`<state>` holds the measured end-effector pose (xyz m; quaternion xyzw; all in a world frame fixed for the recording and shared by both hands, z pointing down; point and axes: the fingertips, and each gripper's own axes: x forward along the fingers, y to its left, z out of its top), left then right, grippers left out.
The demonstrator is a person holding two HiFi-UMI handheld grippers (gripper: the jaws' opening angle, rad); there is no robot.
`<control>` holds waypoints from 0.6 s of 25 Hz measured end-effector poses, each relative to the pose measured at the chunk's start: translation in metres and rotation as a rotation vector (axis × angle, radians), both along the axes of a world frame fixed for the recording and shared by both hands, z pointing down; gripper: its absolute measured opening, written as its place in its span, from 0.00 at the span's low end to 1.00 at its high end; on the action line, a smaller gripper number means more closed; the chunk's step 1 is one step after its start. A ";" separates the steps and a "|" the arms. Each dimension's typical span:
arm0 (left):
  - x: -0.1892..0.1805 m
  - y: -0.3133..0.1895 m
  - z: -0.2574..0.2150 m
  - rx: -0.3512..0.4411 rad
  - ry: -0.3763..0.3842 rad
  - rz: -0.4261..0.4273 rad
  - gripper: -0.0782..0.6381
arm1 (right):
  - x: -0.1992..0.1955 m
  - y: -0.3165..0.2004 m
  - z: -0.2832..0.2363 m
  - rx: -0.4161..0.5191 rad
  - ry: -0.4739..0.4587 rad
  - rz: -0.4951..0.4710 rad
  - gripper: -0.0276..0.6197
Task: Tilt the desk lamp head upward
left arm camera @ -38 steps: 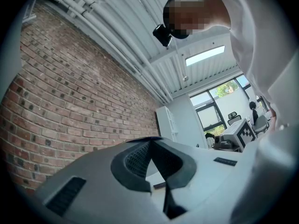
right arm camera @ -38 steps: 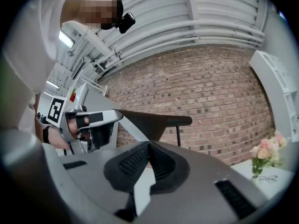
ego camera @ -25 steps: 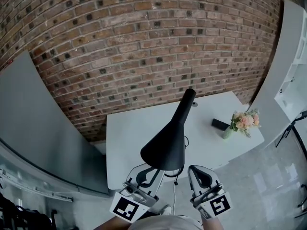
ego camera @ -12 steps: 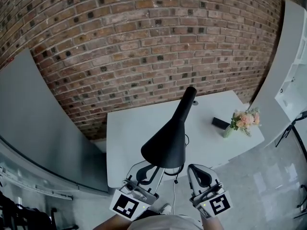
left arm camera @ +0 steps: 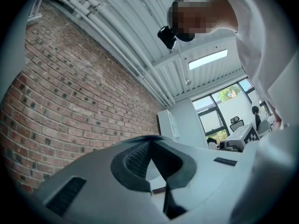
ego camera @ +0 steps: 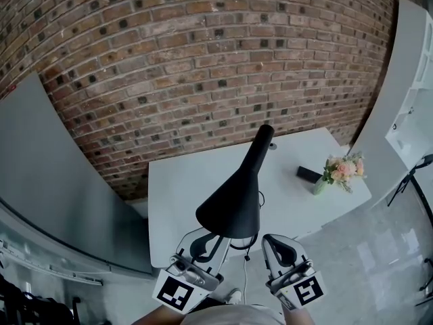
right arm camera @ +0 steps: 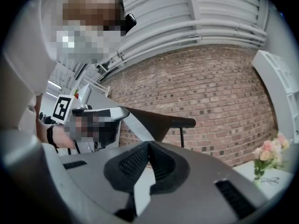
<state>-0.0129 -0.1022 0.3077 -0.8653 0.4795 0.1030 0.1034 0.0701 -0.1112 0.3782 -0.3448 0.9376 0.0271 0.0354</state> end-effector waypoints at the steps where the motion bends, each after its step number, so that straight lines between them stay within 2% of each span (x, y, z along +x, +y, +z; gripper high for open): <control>1: 0.000 0.000 0.000 0.002 -0.001 0.004 0.12 | 0.000 0.000 0.000 -0.001 -0.001 0.000 0.06; 15: -0.001 0.003 0.007 -0.001 0.007 0.041 0.12 | -0.015 0.000 0.000 -0.006 -0.004 -0.013 0.06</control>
